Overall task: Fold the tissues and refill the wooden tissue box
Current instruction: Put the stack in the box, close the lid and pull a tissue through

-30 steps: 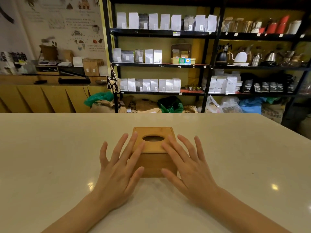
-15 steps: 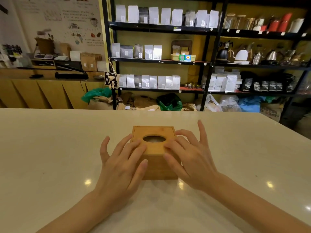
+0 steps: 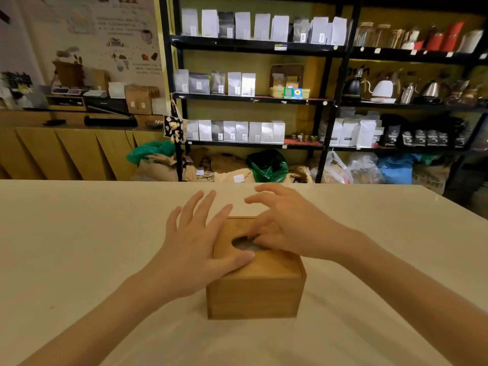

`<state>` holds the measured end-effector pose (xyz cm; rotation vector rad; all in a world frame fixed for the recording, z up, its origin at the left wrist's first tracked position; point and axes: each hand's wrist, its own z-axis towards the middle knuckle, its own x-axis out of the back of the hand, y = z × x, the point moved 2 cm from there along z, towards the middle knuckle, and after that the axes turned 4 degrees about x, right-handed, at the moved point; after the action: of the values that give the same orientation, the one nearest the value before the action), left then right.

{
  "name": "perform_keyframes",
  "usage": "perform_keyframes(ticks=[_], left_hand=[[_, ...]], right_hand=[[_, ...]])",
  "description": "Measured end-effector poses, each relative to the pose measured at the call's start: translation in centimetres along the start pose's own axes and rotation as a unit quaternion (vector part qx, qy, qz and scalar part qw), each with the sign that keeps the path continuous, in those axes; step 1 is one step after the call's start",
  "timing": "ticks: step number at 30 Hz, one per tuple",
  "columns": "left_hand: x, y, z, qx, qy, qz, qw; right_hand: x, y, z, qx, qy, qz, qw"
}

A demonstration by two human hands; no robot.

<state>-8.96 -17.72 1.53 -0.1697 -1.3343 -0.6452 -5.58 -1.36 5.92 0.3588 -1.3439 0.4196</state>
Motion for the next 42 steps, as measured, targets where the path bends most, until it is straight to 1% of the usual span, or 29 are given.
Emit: perform_keyframes(ticks=[2, 4, 9, 12, 16, 21, 29, 32, 35, 38, 40, 42], left_hand=[[-0.6, -0.3, 0.3, 0.022, -0.060, 0.007, 0.998], [-0.9, -0.4, 0.5, 0.029, -0.094, 0.011, 0.995], [-1.0, -0.5, 0.5, 0.028, -0.124, 0.017, 0.992], [-1.0, -0.6, 0.5, 0.024, -0.135, 0.010, 0.990], [-1.0, -0.7, 0.6, 0.016, -0.143, 0.011, 0.989], [-1.0, -0.6, 0.6, 0.009, -0.151, -0.007, 0.989], [-0.7, -0.5, 0.4, 0.001, -0.153, 0.006, 0.988], [-0.5, -0.4, 0.1, -0.001, -0.166, 0.015, 0.986], [-0.3, -0.3, 0.0, 0.000, -0.175, 0.023, 0.984], [-0.2, -0.1, -0.1, 0.004, -0.166, 0.014, 0.986], [-0.2, 0.2, -0.1, 0.007, -0.147, -0.007, 0.989], [0.0, 0.3, 0.0, 0.008, -0.124, -0.033, 0.992]], right_hand=[[-0.4, 0.1, 0.8, 0.020, -0.043, -0.013, 0.999], [-0.8, -0.1, 1.7, 0.028, -0.076, -0.032, 0.996], [-1.2, -0.4, 3.2, 0.062, -0.122, -0.104, 0.985], [-1.6, -0.5, 3.6, 0.082, -0.131, -0.102, 0.983], [-1.6, -0.4, 3.7, 0.086, -0.130, -0.068, 0.985], [-1.6, -0.1, 3.4, 0.099, -0.103, -0.037, 0.989], [-1.5, 0.5, 2.8, 0.115, -0.071, -0.011, 0.991], [-0.8, 1.0, 2.1, 0.096, -0.071, 0.037, 0.992], [-0.3, 1.5, 1.5, 0.048, -0.063, 0.142, 0.987], [-0.7, 2.2, 1.2, -0.018, -0.087, 0.245, 0.965], [-1.3, 2.5, 1.0, -0.051, -0.107, 0.301, 0.946], [-1.5, 2.6, 0.9, -0.078, -0.105, 0.360, 0.924]])
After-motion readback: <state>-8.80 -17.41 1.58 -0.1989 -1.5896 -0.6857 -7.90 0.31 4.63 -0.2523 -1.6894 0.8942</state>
